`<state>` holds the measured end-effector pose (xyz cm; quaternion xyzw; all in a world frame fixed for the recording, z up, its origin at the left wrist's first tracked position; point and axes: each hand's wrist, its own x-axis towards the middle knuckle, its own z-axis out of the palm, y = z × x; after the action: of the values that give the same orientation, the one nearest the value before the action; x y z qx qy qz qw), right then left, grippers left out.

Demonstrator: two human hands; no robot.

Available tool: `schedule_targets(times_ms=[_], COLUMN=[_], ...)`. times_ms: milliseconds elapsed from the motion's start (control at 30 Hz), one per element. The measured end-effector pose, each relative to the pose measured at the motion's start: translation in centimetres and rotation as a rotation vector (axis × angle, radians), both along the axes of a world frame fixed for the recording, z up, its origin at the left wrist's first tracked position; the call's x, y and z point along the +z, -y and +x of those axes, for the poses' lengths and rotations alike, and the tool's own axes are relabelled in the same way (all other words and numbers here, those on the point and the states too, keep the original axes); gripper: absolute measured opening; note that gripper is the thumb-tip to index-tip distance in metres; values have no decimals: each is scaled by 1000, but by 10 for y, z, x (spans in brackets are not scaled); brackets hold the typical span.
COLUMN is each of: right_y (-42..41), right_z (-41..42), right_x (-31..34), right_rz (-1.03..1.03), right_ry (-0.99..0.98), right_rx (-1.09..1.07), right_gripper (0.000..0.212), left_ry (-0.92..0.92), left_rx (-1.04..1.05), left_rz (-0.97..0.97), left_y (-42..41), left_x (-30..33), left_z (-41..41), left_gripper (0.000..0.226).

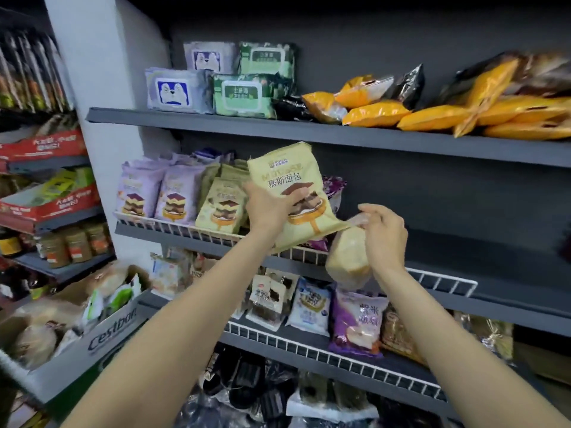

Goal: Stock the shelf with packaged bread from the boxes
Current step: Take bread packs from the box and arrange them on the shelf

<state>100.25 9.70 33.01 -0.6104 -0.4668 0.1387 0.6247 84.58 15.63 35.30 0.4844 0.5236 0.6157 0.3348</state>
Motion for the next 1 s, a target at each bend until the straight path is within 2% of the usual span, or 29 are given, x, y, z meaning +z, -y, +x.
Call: schedule_targets(times_ms=[100,200,300,400,500,633,733,833,1000], right_y=[-22,-44,-60,-71,-82,-113,-134,-145,-168], right_z=[22,38,51,60,67,94,117,139,161], right_x=[7,18,24,26,26,30,24,19,25], right_rz=[42,119,199,218,201,-80,-265,-277,-247], right_ry=[3,-82,-156,-132,-5,192,403,598,830], right_rx=[-66,-177,-256,-229,-78,132,130,95,171], right_gripper=[38,38,37,37,39,60,63,64,54], left_ry=[-130,-274,-347,-424,-492,-569,-599,-613,-664], left_rx=[-16,-78,-105,-85,-97,-84,-60,-47,-32], left_rz=[44,59,55,79,125,153,145,117,99], left_y=[-29,-52,-70,-81,-87,-92,-99,-107,-115], left_x=[1,-4,-6,-6,-5,0,2,1,1], left_z=[11,23,36,48,57,79,91,99,107], left_gripper=[78,72,77,83,83,85,86,85,87])
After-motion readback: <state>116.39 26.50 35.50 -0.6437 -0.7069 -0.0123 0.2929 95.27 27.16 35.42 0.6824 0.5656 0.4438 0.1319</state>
